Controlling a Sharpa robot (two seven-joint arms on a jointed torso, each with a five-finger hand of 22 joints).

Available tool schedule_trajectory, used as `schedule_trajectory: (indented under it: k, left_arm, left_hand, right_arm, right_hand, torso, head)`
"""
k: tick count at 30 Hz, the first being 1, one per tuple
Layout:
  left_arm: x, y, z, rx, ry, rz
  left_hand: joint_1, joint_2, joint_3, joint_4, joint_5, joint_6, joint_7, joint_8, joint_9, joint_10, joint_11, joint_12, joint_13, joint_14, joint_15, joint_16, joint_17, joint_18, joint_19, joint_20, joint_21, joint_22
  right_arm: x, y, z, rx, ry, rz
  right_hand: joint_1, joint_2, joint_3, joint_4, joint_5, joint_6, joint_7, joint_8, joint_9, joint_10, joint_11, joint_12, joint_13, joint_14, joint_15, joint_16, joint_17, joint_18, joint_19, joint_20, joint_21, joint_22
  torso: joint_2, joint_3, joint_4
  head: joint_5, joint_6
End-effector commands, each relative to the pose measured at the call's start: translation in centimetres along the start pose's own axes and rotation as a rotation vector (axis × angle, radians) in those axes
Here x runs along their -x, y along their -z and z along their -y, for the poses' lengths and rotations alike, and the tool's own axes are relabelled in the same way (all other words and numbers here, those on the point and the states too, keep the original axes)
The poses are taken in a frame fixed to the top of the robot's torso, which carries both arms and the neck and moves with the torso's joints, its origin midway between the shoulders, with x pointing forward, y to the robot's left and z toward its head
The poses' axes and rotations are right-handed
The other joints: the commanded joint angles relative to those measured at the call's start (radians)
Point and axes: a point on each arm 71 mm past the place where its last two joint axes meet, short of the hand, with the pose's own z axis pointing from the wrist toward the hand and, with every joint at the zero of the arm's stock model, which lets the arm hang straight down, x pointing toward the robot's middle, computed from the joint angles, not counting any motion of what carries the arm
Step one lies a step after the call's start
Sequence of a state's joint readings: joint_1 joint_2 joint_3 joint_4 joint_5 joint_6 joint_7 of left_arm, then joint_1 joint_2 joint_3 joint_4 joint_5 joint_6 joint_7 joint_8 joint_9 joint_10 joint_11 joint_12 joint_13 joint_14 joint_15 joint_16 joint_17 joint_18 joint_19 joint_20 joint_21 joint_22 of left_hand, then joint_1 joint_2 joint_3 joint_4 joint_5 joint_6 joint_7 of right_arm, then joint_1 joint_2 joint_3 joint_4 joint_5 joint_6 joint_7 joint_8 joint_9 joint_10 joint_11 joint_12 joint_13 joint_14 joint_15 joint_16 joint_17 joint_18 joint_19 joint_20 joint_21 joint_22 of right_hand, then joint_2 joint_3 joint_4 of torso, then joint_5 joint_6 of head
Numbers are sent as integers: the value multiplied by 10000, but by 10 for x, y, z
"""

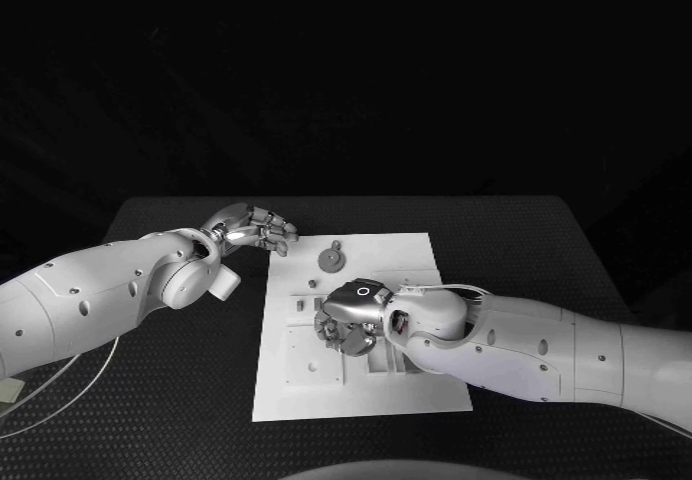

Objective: Assemble the parts on the task board

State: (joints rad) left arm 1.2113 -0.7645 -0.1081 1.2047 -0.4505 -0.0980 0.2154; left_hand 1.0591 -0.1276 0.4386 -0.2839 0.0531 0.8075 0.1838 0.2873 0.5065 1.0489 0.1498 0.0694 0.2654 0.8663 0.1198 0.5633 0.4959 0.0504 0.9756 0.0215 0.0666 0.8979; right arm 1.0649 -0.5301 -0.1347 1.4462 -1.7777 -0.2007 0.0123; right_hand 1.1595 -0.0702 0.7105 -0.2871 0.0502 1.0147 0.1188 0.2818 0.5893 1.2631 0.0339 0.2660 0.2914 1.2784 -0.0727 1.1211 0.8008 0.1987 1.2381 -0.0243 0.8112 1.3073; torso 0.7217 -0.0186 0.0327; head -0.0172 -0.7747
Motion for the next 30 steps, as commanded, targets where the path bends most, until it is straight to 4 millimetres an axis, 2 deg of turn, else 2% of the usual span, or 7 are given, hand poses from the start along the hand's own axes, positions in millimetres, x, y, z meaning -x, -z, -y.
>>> schedule_trajectory:
  k: [1, 30]
  left_arm:
    - [-1, -1, 2, -106, 102, -65]
    - [-2, -1, 2, -71, 118, -145]
  left_hand:
    - [-51, 84, -53, 18, -37, -30, 45, 47, -17, 67, -6, -16, -14, -8, 50, -62, 15, 174, -61, 32, 10, -12]
    - [-81, 95, -60, 30, -38, -39, 58, 47, -25, 63, 2, -16, -40, -4, 56, -99, 61, 179, -72, 41, 17, -24]
  right_arm:
    - [-3, -1, -1, 4, 292, -94]
    - [-6, -3, 1, -49, 599, 1]
  right_hand:
    - [-15, 97, 55, -30, 42, 37, 24, 34, 10, 91, -8, -28, 16, 5, -56, -47, 15, 631, -17, -71, 53, 199]
    - [-9, 87, 52, -34, 42, 46, 20, 41, 15, 109, -14, -41, 26, 16, -62, -45, 29, 631, -7, -82, 62, 200]
  torso:
    - [0, 3, -1]
    - [0, 3, -3]
  head:
    - [16, -8]
    - [-4, -28]
